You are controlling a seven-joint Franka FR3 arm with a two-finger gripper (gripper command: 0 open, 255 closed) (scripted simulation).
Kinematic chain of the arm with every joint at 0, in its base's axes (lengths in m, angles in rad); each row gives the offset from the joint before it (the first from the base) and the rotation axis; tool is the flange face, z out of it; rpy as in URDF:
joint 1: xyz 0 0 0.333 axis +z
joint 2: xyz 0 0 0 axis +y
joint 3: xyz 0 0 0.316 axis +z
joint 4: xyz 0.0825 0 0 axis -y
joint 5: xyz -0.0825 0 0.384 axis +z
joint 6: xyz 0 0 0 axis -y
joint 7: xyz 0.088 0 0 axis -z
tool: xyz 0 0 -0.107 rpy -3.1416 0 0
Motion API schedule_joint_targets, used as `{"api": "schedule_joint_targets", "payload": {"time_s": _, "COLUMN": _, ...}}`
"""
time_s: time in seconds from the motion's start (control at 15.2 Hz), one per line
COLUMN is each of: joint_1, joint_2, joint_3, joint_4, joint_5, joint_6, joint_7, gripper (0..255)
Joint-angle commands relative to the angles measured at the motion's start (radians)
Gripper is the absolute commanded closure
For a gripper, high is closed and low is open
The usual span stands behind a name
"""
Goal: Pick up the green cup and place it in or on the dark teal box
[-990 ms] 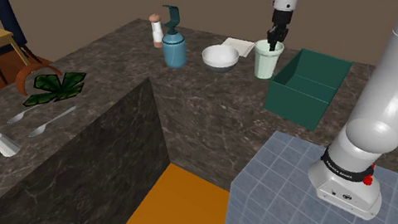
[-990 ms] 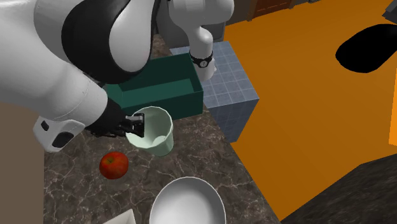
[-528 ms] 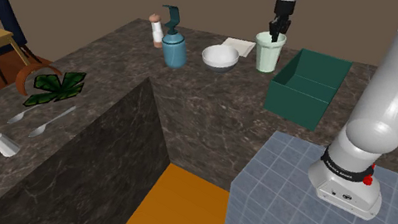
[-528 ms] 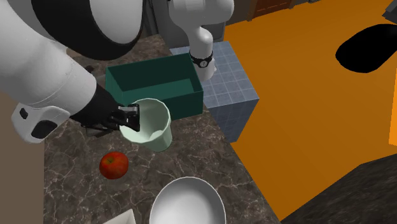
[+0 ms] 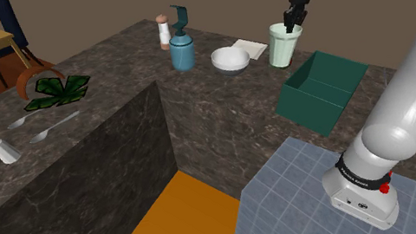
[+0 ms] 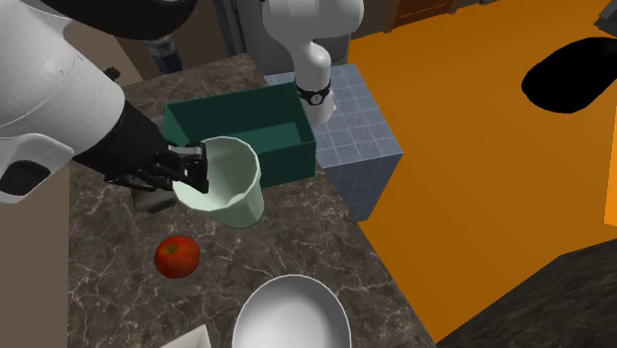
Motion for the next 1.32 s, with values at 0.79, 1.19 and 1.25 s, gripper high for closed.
{"api": "schedule_joint_targets", "payload": {"time_s": 0.79, "joint_1": -0.001, "joint_2": -0.014, "joint_3": -0.002, "joint_4": 0.176, "joint_5": -0.010, "joint_6": -0.186, "joint_7": 0.027, "gripper": 255}}
{"api": "schedule_joint_targets", "payload": {"time_s": 1.19, "joint_1": -0.007, "joint_2": -0.002, "joint_3": -0.005, "joint_4": 0.270, "joint_5": -0.003, "joint_6": -0.270, "joint_7": 0.031, "gripper": 255}}
{"api": "schedule_joint_targets", "payload": {"time_s": 1.25, "joint_1": -0.008, "joint_2": 0.001, "joint_3": -0.006, "joint_4": 0.286, "joint_5": -0.002, "joint_6": -0.283, "joint_7": 0.031, "gripper": 255}}
